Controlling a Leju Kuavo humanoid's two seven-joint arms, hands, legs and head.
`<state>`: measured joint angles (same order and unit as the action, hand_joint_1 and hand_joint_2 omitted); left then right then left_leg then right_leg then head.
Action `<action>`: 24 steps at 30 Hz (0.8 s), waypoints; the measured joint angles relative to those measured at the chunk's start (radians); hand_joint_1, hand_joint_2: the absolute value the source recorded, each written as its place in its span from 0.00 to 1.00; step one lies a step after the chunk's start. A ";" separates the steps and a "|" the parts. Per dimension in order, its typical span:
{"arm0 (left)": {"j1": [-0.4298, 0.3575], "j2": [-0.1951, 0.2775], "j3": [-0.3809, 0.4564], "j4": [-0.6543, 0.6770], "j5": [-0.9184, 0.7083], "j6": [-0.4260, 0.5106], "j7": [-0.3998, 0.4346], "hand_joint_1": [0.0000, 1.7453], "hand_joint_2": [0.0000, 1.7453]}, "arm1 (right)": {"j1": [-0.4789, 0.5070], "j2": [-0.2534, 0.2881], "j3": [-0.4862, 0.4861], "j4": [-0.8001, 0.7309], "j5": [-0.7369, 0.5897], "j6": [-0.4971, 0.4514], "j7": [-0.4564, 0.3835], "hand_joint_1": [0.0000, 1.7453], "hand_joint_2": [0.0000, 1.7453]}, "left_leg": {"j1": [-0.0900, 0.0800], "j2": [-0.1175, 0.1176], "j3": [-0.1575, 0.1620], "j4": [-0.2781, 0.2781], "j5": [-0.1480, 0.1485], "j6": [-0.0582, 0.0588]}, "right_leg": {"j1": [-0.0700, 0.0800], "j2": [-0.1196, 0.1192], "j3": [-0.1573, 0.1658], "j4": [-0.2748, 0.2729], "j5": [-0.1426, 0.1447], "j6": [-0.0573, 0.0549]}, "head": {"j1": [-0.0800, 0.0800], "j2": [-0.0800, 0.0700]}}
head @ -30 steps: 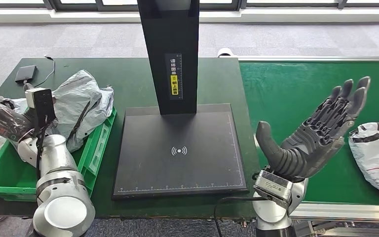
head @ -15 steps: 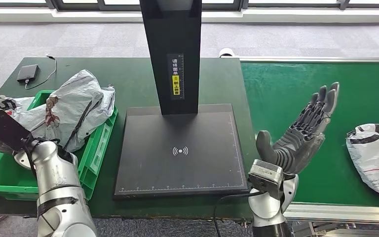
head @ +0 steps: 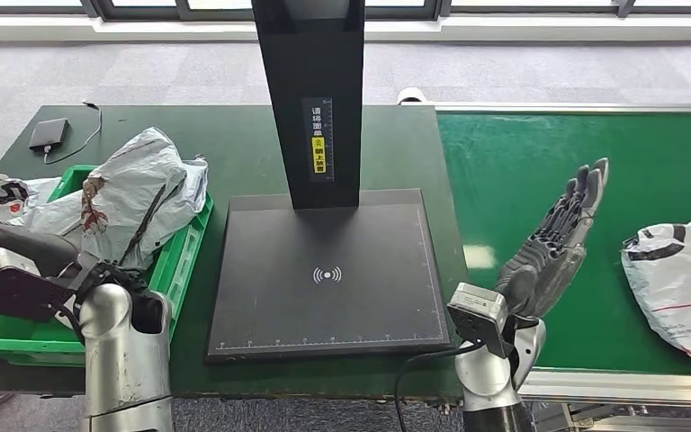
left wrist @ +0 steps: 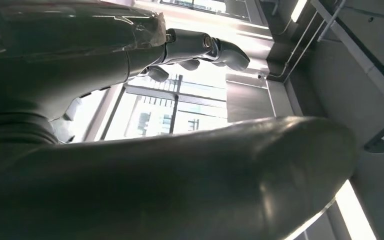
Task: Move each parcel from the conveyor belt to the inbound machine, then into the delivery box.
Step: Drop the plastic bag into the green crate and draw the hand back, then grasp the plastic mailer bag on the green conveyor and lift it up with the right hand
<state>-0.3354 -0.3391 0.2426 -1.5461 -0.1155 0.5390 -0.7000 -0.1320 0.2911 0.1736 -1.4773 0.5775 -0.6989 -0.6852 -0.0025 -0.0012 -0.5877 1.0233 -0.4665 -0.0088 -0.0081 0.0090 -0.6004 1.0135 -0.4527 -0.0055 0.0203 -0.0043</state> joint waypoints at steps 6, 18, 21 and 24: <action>0.013 0.003 -0.030 -0.031 0.017 -0.010 0.000 0.00 0.00 | 0.000 0.000 -0.004 0.003 0.003 0.000 0.003 0.00 0.00 | 0.000 0.000 0.000 0.000 0.000 0.000 | 0.000 0.000 0.000 0.000 0.000 0.000 | 0.000 0.000; 0.120 0.031 -0.120 -0.103 0.070 -0.043 0.000 0.00 0.00 | 0.002 0.000 -0.024 0.010 0.018 0.000 0.014 0.00 0.00 | 0.000 0.000 -0.001 0.000 0.000 0.000 | 0.000 0.000 0.000 0.000 -0.001 0.001 | 0.000 0.000; 0.123 0.032 -0.130 -0.109 0.071 -0.043 0.000 0.00 0.00 | 0.003 0.000 -0.029 0.010 0.018 0.000 0.015 0.00 0.00 | 0.000 0.000 0.000 0.000 0.000 0.000 | 0.000 0.000 0.000 0.000 0.000 0.001 | 0.000 0.000; 0.125 0.033 -0.135 -0.115 0.076 -0.044 0.000 0.00 0.00 | 0.003 0.000 -0.029 0.010 0.028 0.000 0.024 0.00 0.00 | 0.000 0.000 0.000 0.000 0.000 0.000 | 0.000 0.000 0.000 0.000 0.000 0.001 | 0.000 0.000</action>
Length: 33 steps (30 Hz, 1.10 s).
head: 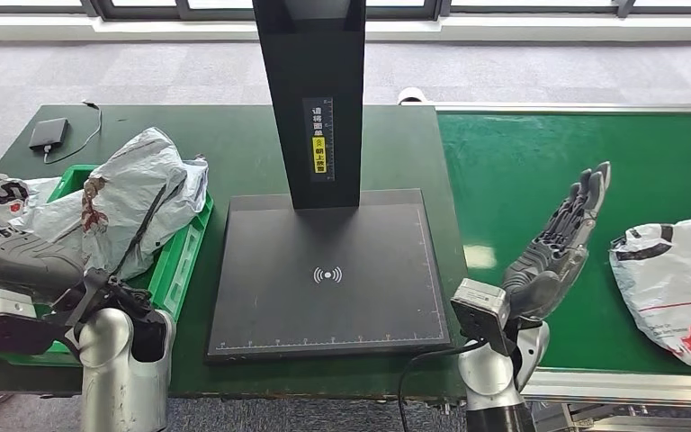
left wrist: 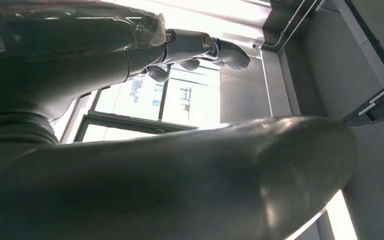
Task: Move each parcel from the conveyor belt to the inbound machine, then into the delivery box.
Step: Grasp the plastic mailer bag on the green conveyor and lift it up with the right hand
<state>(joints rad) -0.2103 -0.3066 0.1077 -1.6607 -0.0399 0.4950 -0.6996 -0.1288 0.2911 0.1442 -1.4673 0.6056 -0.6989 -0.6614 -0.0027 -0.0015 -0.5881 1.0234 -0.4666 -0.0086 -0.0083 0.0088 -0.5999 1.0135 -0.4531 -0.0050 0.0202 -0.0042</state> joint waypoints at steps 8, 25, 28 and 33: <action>0.095 0.014 -0.097 -0.083 -0.034 0.054 0.000 0.00 0.00 | 0.000 0.000 -0.019 0.018 -0.008 0.000 0.027 0.00 0.00 | 0.000 -0.001 -0.001 0.000 0.000 0.000 | 0.000 0.000 0.000 0.000 -0.001 0.000 | 0.000 0.000; 0.151 0.023 -0.135 -0.151 -0.041 0.073 0.000 0.00 0.00 | -0.016 0.000 0.010 0.160 -0.103 0.003 -0.029 0.00 0.00 | 0.000 -0.002 0.000 0.000 0.000 0.000 | 0.000 -0.002 0.001 0.000 -0.001 0.000 | 0.000 0.000; 0.154 0.023 -0.135 -0.156 -0.041 0.073 0.000 0.00 0.00 | -0.016 0.000 0.010 0.163 -0.103 0.002 -0.029 0.00 0.00 | 0.000 -0.002 0.000 0.000 0.000 0.000 | 0.000 -0.002 0.001 0.000 -0.001 0.000 | 0.000 0.000; 0.155 0.023 -0.136 -0.161 -0.041 0.073 0.000 0.00 0.00 | -0.016 0.000 0.010 0.167 -0.103 0.002 -0.029 0.00 0.00 | 0.000 -0.002 0.000 0.000 0.000 0.000 | 0.000 -0.002 0.001 0.000 -0.001 0.000 | 0.000 0.000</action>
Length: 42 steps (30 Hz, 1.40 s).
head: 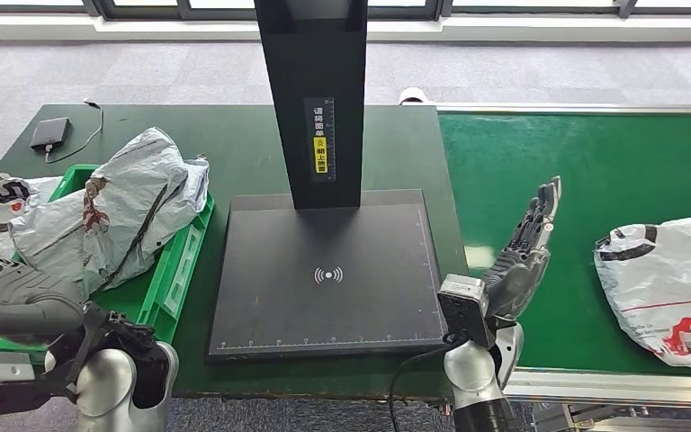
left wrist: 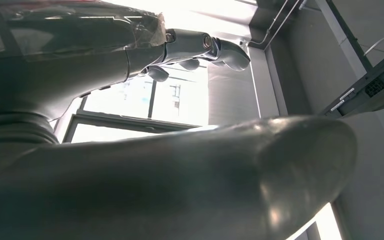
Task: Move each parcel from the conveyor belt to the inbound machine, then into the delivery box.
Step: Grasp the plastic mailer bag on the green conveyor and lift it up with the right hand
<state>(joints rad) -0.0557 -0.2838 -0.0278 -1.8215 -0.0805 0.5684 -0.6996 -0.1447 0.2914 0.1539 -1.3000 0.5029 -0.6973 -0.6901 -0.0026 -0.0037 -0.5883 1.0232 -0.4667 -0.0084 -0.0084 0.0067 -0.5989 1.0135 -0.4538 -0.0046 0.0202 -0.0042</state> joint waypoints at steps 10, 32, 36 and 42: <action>0.001 0.002 -0.013 -0.010 0.005 0.000 0.000 0.00 0.00 | -0.001 0.000 0.000 0.001 0.021 0.000 0.021 0.00 0.00 | 0.000 0.000 0.000 0.000 0.000 0.000 | 0.000 0.000 0.000 0.000 0.000 0.000 | 0.000 0.000; 0.004 0.003 -0.016 -0.019 0.006 0.000 0.000 0.00 0.00 | -0.001 0.000 0.000 0.001 0.022 0.000 0.024 0.00 0.00 | 0.000 0.000 0.000 0.000 0.000 0.000 | 0.000 0.000 0.000 0.000 0.000 0.000 | 0.000 0.000; 0.004 0.003 -0.016 -0.020 0.006 0.000 0.000 0.00 0.00 | -0.001 0.000 0.000 0.001 0.022 0.000 0.024 0.00 0.00 | 0.000 0.000 0.000 0.000 0.000 0.000 | 0.000 0.000 0.000 0.000 0.000 0.000 | 0.000 0.000; 0.004 0.003 -0.016 -0.020 0.006 0.000 0.000 0.00 0.00 | -0.001 0.000 0.000 0.001 0.022 0.000 0.024 0.00 0.00 | 0.000 0.000 0.000 0.000 0.000 0.000 | 0.000 0.000 0.000 0.000 0.000 0.000 | 0.000 0.000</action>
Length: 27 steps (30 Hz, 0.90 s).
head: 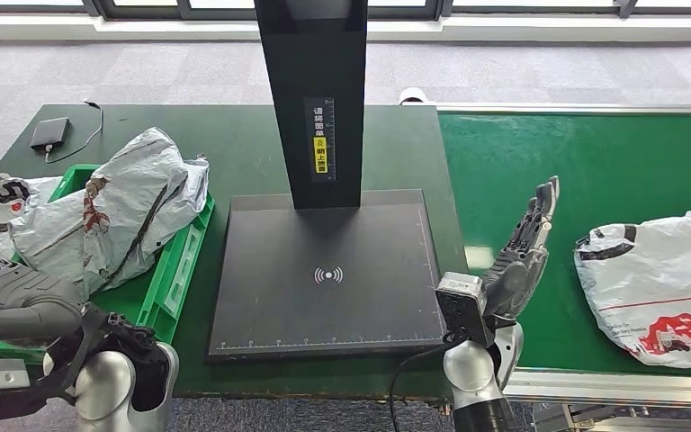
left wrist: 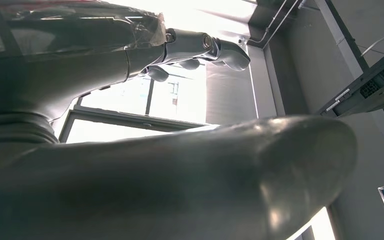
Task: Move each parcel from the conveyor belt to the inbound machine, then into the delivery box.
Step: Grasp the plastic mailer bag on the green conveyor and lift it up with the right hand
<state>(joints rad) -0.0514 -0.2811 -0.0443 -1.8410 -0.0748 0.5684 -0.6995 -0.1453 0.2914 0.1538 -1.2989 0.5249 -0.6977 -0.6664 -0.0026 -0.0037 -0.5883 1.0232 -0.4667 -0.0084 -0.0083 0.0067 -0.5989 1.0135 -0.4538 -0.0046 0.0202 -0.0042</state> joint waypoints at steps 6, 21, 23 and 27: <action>0.000 0.000 0.000 0.000 0.000 0.000 0.000 0.00 0.00 | 0.000 0.000 0.000 0.000 0.000 0.000 0.000 0.00 0.00 | 0.000 0.000 0.000 0.000 0.000 0.000 | 0.000 0.000 0.000 0.000 0.000 0.000 | 0.000 0.000; 0.000 0.000 0.000 0.000 0.000 0.000 0.000 0.00 0.00 | 0.000 0.000 0.000 0.000 0.000 0.000 0.000 0.00 0.00 | 0.000 0.000 0.000 0.000 0.000 0.000 | 0.000 0.000 0.000 0.000 0.000 0.000 | 0.000 0.000; 0.000 0.000 0.000 0.000 0.000 0.000 0.000 0.00 0.00 | 0.000 0.000 0.000 0.000 0.000 0.000 0.000 0.00 0.00 | 0.000 0.000 0.000 0.000 0.000 0.000 | 0.000 0.000 0.000 0.000 0.000 0.000 | 0.000 0.000; 0.000 0.000 0.000 0.000 0.000 0.000 0.000 0.00 0.00 | 0.000 0.000 0.000 0.000 0.000 0.000 0.000 0.00 0.00 | 0.000 0.000 0.000 0.000 0.000 0.000 | 0.000 0.000 0.000 0.000 0.000 0.000 | 0.000 0.000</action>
<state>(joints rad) -0.0514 -0.2811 -0.0443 -1.8410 -0.0748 0.5684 -0.6992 -0.1453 0.2914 0.1539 -1.2989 0.5249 -0.6977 -0.6666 -0.0026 -0.0037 -0.5883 1.0232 -0.4667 -0.0084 -0.0083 0.0067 -0.5989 1.0135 -0.4538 -0.0046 0.0202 -0.0043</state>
